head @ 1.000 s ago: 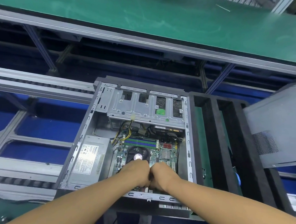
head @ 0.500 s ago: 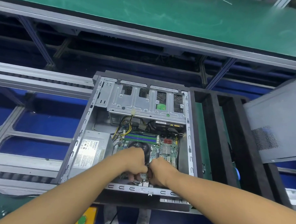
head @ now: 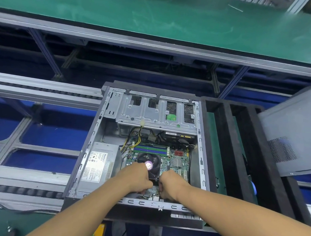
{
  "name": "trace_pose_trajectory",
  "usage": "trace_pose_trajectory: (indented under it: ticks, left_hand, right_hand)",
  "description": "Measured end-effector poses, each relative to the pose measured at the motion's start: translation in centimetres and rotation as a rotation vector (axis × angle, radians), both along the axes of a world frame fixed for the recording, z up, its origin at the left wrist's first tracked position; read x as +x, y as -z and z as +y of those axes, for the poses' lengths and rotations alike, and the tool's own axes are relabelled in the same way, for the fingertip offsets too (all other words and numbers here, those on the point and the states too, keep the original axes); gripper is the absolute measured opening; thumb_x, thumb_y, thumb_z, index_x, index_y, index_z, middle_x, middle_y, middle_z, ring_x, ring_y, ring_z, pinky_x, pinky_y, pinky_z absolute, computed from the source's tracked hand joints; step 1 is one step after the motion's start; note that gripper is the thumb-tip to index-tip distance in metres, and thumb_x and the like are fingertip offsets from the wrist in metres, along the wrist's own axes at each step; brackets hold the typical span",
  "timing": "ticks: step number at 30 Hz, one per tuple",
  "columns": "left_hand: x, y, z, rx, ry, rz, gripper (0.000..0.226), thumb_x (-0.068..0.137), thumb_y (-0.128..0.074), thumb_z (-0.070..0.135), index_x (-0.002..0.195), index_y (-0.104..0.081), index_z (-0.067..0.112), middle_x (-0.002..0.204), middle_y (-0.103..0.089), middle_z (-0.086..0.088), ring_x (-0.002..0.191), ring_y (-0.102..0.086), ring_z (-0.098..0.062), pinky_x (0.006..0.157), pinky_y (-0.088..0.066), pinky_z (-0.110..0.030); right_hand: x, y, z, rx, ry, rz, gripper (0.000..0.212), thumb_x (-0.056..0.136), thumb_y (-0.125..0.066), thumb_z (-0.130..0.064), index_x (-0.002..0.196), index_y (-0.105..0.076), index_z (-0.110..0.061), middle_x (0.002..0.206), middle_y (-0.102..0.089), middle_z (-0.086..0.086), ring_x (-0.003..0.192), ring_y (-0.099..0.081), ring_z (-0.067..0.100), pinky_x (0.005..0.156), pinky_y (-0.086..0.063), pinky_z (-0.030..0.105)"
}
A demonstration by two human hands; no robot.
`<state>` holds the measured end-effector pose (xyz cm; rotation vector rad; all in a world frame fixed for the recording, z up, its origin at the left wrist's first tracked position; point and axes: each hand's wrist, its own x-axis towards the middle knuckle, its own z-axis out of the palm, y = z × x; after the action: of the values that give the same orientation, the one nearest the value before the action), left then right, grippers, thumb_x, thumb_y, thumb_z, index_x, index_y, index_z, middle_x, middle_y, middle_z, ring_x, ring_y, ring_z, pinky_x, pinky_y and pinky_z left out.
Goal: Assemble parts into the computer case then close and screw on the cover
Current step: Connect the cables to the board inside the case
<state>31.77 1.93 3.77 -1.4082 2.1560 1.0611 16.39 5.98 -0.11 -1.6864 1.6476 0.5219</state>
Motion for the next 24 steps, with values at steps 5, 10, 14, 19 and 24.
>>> trace_pose_trajectory:
  ticks: [5,10,14,19,24]
  left_hand:
    - [0.4,0.1,0.1,0.01,-0.012,0.005,0.03,0.078,-0.056,0.025,0.052,-0.066,0.014,0.053,-0.06,0.0,0.049,-0.046,-0.016,0.063,-0.053,-0.034]
    - [0.6,-0.5,0.0,0.008,-0.032,0.017,0.028,0.077,-0.053,0.027,0.068,-0.074,0.009,0.064,-0.069,-0.005,0.051,-0.05,-0.014,0.07,-0.056,-0.034]
    - [0.8,-1.3,-0.3,0.014,-0.074,0.015,0.03,0.08,-0.051,0.026,0.072,-0.076,0.011,0.046,-0.061,0.006,0.038,-0.051,-0.002,0.056,-0.052,-0.023]
    - [0.8,-1.8,0.1,0.032,-0.164,0.013,0.031,0.081,-0.049,0.024,0.071,-0.075,0.01,0.069,-0.075,-0.001,0.05,-0.063,-0.009,0.063,-0.058,-0.025]
    - [-0.4,-2.0,0.7,-0.109,-0.095,-0.041,0.029,0.083,-0.051,0.026,0.06,-0.063,0.013,0.058,-0.063,-0.002,0.059,-0.059,-0.022,0.073,-0.059,-0.038]
  right_hand:
    - [0.0,-0.3,0.1,-0.002,-0.005,0.006,0.018,0.092,-0.066,-0.006,0.107,-0.074,-0.003,0.111,-0.072,0.015,0.101,-0.07,0.031,0.092,-0.058,0.039]
    - [0.3,-0.8,0.1,0.015,-0.043,0.02,0.022,0.095,-0.06,-0.005,0.11,-0.074,-0.001,0.114,-0.074,0.015,0.106,-0.07,0.029,0.095,-0.057,0.038]
    - [0.3,-1.3,0.1,0.011,-0.062,0.015,0.022,0.096,-0.059,-0.004,0.114,-0.073,-0.001,0.117,-0.072,0.015,0.109,-0.069,0.029,0.096,-0.056,0.037]
    - [0.2,-0.7,0.4,-0.009,-0.059,0.007,0.025,0.095,-0.058,0.0,0.118,-0.068,0.001,0.112,-0.068,0.013,0.101,-0.069,0.027,0.092,-0.057,0.033]
    - [0.1,-0.6,0.4,-0.009,-0.072,-0.017,0.032,0.096,-0.06,-0.002,0.128,-0.059,0.001,0.133,-0.057,0.016,0.114,-0.066,0.028,0.09,-0.052,0.03]
